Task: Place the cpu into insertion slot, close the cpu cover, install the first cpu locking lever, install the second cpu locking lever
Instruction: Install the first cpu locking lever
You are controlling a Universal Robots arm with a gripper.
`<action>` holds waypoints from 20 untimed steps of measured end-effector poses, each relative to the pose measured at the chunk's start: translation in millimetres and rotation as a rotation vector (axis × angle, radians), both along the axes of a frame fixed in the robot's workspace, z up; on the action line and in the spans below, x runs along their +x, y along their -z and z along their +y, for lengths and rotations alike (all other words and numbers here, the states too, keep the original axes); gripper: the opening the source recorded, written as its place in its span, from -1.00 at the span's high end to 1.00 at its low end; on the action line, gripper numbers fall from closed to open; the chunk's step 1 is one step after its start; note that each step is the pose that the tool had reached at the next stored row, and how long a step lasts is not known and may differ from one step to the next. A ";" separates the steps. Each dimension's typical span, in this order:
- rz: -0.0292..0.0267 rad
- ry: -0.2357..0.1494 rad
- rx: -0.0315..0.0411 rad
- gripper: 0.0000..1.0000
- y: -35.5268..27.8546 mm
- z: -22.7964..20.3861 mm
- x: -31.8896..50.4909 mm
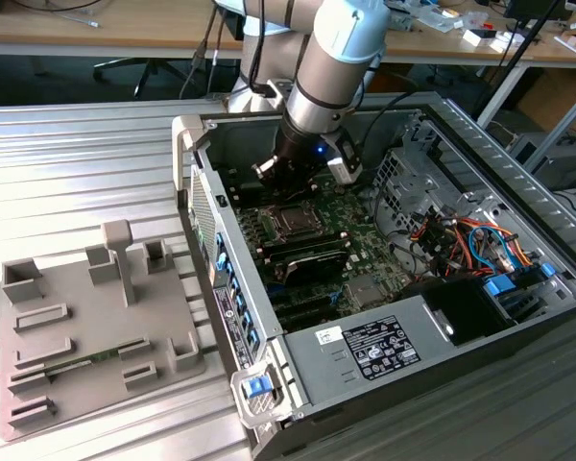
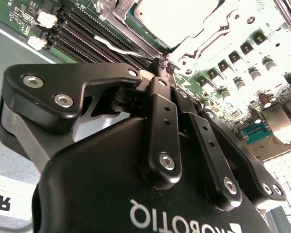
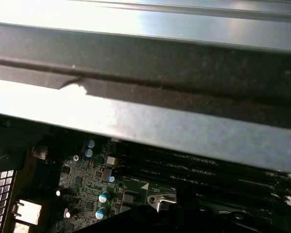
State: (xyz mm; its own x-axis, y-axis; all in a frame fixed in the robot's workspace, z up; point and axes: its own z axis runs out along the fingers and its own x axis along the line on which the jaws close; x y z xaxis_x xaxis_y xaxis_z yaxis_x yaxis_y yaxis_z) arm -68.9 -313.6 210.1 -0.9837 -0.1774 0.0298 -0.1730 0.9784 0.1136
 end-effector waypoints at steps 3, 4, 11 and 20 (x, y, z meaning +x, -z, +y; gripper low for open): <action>0.0001 -0.001 -0.0001 0.79 1.2 0.2 2.9; 0.0000 -0.001 0.0000 0.79 1.4 0.3 4.2; 0.0001 -0.002 -0.0002 0.79 2.4 0.7 8.2; 0.0000 -0.003 -0.0001 0.79 4.3 0.7 13.0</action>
